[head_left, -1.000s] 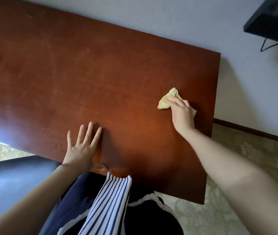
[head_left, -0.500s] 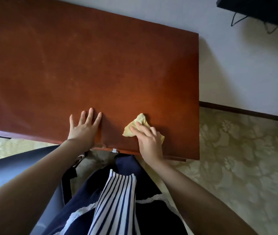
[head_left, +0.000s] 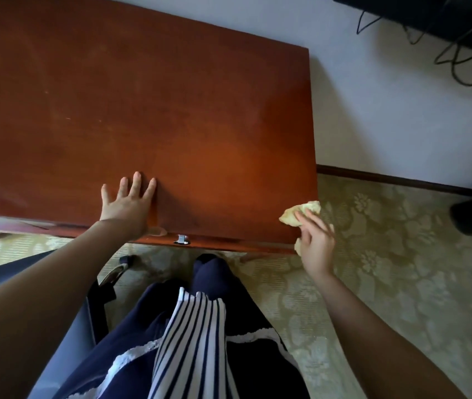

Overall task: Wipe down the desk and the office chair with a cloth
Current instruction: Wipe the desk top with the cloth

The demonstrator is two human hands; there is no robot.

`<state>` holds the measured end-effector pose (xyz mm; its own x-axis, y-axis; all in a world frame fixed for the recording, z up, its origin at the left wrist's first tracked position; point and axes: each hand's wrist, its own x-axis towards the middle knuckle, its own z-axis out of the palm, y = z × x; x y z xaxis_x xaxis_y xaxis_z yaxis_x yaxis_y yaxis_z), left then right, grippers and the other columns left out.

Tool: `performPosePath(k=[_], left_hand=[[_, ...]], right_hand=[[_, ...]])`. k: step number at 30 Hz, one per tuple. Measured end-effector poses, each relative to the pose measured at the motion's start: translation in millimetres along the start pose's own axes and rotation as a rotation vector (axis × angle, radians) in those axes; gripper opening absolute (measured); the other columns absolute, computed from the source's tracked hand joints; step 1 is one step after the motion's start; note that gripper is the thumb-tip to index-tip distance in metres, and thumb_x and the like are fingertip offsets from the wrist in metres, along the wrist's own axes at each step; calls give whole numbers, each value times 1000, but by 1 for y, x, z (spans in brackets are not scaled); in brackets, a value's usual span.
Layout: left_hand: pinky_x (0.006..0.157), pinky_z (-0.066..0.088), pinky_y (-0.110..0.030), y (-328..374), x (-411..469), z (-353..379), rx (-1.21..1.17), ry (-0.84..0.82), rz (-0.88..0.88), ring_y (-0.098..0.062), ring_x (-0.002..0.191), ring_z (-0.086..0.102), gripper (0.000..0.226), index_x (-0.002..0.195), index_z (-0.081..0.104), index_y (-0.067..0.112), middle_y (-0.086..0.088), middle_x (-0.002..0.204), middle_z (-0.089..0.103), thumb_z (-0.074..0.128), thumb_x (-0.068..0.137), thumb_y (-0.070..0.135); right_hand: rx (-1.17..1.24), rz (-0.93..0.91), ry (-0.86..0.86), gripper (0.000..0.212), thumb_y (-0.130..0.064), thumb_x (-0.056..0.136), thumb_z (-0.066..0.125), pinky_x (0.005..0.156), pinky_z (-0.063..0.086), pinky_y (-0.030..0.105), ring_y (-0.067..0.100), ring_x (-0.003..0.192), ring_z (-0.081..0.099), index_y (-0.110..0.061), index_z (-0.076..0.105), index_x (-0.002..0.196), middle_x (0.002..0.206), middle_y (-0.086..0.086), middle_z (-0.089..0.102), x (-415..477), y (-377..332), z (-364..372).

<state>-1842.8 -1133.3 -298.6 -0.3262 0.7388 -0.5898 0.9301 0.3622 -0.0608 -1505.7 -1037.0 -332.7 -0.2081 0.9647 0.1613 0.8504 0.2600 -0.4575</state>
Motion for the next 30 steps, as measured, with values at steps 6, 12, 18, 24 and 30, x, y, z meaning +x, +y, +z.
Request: performPosePath(k=[6, 12, 18, 24, 30], left_hand=[[111, -2, -62, 12, -1, 2, -59, 37, -45, -37, 145, -11, 116, 151, -11, 17, -15, 157, -15, 43, 71, 82], [112, -2, -60, 56, 10, -1, -145, 62, -57, -38, 143, -18, 129, 147, -23, 18, -16, 154, -27, 50, 64, 84], [110, -4, -62, 72, 26, -7, -169, 31, -77, -39, 141, -21, 138, 145, -29, 18, -17, 152, -31, 49, 54, 88], [110, -1, -64, 78, 34, -10, -92, -23, -111, -40, 142, -18, 142, 144, -30, 15, -18, 153, -27, 50, 53, 89], [112, 4, -61, 81, 34, -14, 59, -28, -140, -40, 144, -8, 144, 144, -28, 13, -18, 154, -20, 51, 52, 90]], right_hand=[[96, 320, 204, 37, 11, 84, 57, 94, 43, 34, 34, 111, 57, -7, 67, 115, 123, 11, 63, 34, -4, 21], [39, -227, 44, 43, 17, 76, 63, 79, 49, 38, 30, 85, 60, -11, 72, 107, 115, 6, 67, 21, 4, 19], [-7, -991, -360, 38, -4, 87, 51, 81, 50, 32, 16, 97, 60, -20, 68, 116, 125, -3, 61, 47, 51, -14], [-1, -1130, -423, 54, 17, 68, 69, 84, 55, 35, 22, 96, 62, -15, 70, 111, 120, 3, 65, 157, 74, -11], [-35, -677, -330, 47, 19, 72, 65, 83, 54, 42, 35, 92, 60, -4, 67, 112, 121, 13, 63, 259, 55, 6]])
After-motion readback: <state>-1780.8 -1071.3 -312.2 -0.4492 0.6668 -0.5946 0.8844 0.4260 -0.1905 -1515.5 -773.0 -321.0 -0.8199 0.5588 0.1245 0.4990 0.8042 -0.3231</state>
